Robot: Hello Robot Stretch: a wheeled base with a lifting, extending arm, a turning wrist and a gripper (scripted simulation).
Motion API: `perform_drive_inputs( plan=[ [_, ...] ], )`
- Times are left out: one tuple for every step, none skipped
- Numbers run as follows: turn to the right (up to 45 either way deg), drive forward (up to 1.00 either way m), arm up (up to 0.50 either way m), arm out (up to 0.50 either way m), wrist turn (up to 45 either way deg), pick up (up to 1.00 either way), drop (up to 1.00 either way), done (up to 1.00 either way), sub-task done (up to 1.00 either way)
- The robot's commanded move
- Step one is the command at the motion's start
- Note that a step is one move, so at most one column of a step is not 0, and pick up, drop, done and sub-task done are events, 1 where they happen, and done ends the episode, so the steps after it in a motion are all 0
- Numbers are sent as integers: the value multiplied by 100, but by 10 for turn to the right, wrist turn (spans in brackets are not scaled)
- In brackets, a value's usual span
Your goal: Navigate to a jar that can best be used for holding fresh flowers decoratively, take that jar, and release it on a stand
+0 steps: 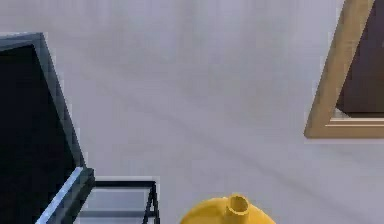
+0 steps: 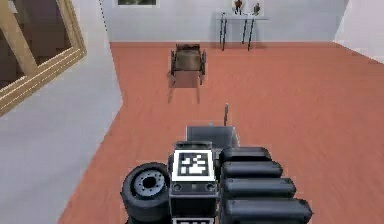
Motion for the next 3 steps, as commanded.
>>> perform_drive_inputs(
  plan=[
    [-450,0,0,0,0,0,0,0,0],
    [-450,0,0,0,0,0,0,0,0],
    [-450,0,0,0,0,0,0,0,0]
  ],
)
